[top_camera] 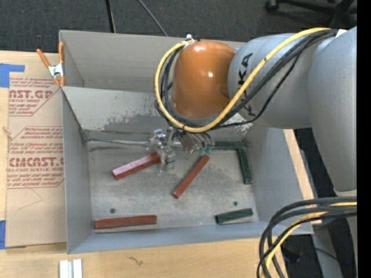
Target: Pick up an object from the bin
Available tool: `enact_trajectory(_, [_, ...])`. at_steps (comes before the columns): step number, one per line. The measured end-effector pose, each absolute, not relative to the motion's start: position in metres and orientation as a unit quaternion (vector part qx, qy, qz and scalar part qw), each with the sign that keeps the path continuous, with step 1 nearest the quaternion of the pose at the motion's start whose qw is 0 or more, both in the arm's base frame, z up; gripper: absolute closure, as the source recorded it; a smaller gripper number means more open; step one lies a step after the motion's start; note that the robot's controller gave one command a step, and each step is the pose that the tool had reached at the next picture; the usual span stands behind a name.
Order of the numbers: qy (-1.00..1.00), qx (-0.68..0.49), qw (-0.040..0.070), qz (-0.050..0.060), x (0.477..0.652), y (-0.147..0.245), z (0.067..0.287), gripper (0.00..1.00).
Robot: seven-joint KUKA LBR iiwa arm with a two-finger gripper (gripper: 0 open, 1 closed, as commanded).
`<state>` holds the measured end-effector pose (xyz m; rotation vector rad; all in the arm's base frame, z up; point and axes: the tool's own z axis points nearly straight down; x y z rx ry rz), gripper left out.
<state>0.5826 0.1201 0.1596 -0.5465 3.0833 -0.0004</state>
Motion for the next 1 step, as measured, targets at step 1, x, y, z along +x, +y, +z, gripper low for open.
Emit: enact_trajectory(1, [0.986, -0.169, 0.006, -0.001, 0.5849, 0.0913, 0.2638, 1.00])
